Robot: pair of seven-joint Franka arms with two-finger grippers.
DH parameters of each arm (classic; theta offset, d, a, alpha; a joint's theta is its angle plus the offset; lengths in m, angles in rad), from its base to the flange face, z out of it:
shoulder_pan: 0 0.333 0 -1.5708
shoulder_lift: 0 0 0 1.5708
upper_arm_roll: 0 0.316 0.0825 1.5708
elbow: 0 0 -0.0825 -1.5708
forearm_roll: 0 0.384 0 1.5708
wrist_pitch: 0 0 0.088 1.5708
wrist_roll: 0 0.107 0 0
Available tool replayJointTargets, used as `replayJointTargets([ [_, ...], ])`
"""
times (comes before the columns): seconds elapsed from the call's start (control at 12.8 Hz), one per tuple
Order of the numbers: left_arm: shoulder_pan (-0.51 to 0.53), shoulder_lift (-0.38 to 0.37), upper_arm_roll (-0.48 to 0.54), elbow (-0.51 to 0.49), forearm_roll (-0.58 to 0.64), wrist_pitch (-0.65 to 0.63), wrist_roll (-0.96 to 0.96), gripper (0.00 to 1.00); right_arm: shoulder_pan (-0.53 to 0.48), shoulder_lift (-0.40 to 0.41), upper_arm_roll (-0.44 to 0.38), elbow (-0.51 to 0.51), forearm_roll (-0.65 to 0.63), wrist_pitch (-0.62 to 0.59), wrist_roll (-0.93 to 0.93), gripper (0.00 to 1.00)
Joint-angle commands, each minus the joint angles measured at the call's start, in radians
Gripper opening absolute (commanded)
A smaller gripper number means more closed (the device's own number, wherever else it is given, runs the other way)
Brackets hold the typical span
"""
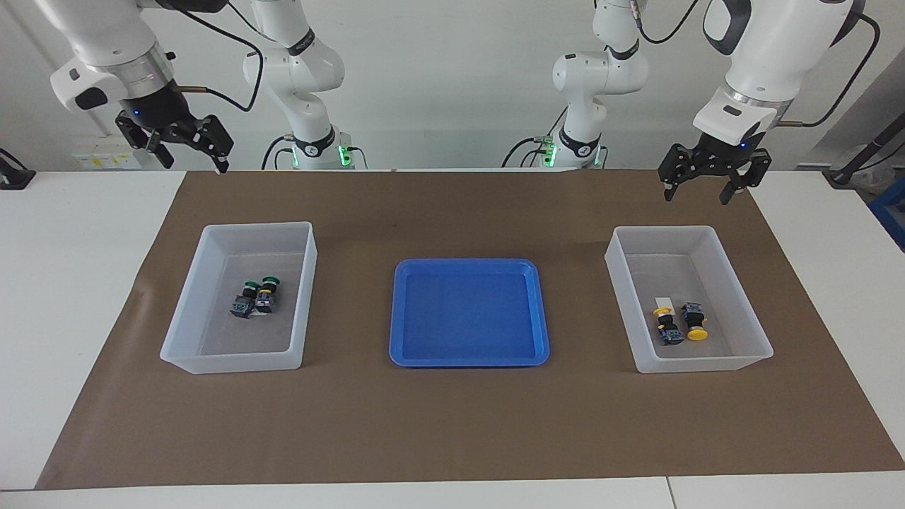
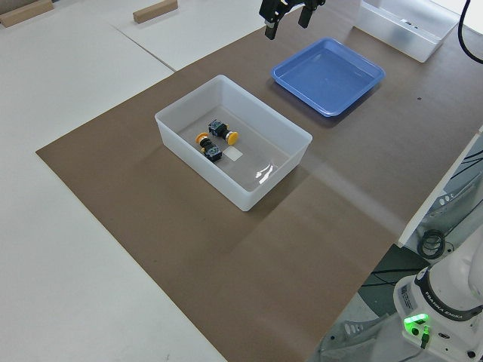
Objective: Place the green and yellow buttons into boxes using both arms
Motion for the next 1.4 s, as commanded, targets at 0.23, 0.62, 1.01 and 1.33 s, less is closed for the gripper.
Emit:
replayJointTargets([
  [0.23,0.000,-0.030,0.003,-0.033,-0.009,0.008,0.006,1.00,0.008,-0.018,-0.007,-0.022,-0.008,0.012,0.010,1.00],
  [0.62,0.000,-0.030,0.003,-0.033,-0.009,0.008,0.006,1.00,0.009,-0.020,-0.005,-0.025,-0.009,0.014,0.010,1.00],
  [1.01,0.000,-0.030,0.003,-0.033,-0.009,0.008,0.006,1.00,0.012,-0.023,-0.005,-0.035,-0.011,0.014,0.010,1.00],
  [1.33,0.002,-0.030,0.005,-0.033,-0.009,0.010,0.006,1.00,0.012,-0.025,-0.004,-0.045,-0.012,0.041,0.008,1.00],
])
